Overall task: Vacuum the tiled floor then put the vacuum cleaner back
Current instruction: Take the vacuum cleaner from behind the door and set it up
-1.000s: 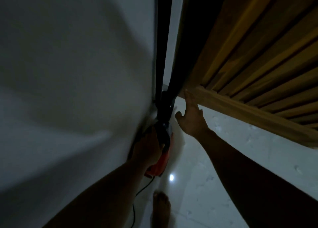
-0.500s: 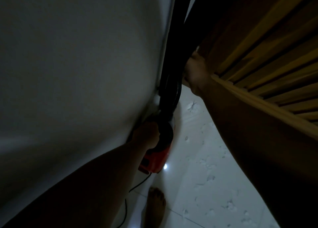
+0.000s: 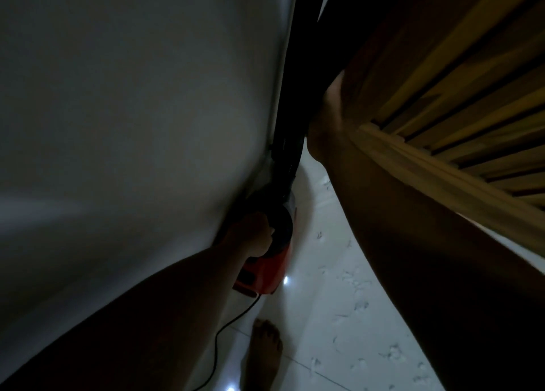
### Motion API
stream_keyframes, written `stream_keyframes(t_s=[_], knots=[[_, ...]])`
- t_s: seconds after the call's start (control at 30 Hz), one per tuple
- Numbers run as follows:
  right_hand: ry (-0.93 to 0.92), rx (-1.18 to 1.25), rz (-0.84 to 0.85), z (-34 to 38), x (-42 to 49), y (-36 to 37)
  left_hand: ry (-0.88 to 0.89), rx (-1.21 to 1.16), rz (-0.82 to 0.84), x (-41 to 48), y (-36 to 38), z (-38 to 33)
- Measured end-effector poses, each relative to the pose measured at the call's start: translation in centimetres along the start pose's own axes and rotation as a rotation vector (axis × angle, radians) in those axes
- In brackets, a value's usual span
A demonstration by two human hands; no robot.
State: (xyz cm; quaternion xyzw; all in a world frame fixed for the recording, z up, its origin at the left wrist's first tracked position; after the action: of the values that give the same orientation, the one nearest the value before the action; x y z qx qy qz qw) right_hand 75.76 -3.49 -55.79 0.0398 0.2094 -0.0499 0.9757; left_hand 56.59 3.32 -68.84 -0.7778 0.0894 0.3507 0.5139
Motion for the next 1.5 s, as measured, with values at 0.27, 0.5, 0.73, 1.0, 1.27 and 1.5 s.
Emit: stream_keyframes(t_s=[0.27, 0.5, 0.73, 1.0, 1.27, 1.5], knots=[[-0.469, -0.116, -0.192, -2.7, -4.0, -3.2, 0.013, 0.047, 0.006, 0.4, 0.4, 0.0], [-0.516, -0.525, 0.047, -2.8, -0.4, 0.0, 0.023, 0.077, 0.015, 0.4, 0.2, -0.2], [-0.333, -0.542, 0.090, -2.1, 4.0, 2.3, -0.004, 0.019, 0.003, 0.7, 0.3, 0.2], [-0.251, -0.538, 0.060, -2.4, 5.5, 2.3, -0.063, -0.210, -0.044, 0.2, 1.7, 1.4], [-0.297, -0.485, -0.119, -1.5, 1.7, -0.9, -0.072, -0.157, -0.063, -4.0, 1.5, 1.9], [-0.355, -0.367, -0.113, 4.5, -8.6, -3.2, -0.003, -0.129, -0.119, -12.8, -0.6, 3.3]])
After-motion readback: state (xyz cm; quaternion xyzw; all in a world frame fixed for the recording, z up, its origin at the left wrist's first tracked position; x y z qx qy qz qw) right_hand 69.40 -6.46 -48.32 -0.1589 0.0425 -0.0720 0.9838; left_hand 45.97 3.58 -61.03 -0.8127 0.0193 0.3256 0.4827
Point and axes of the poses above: each hand's wrist, its own x-axis towards the middle knuckle, its own y-axis out of the palm, z = x × y, the point moved 3 cm from there along x, towards the middle knuckle, and after that the axes turned 13 degrees about -z, right-handed, at the moved point
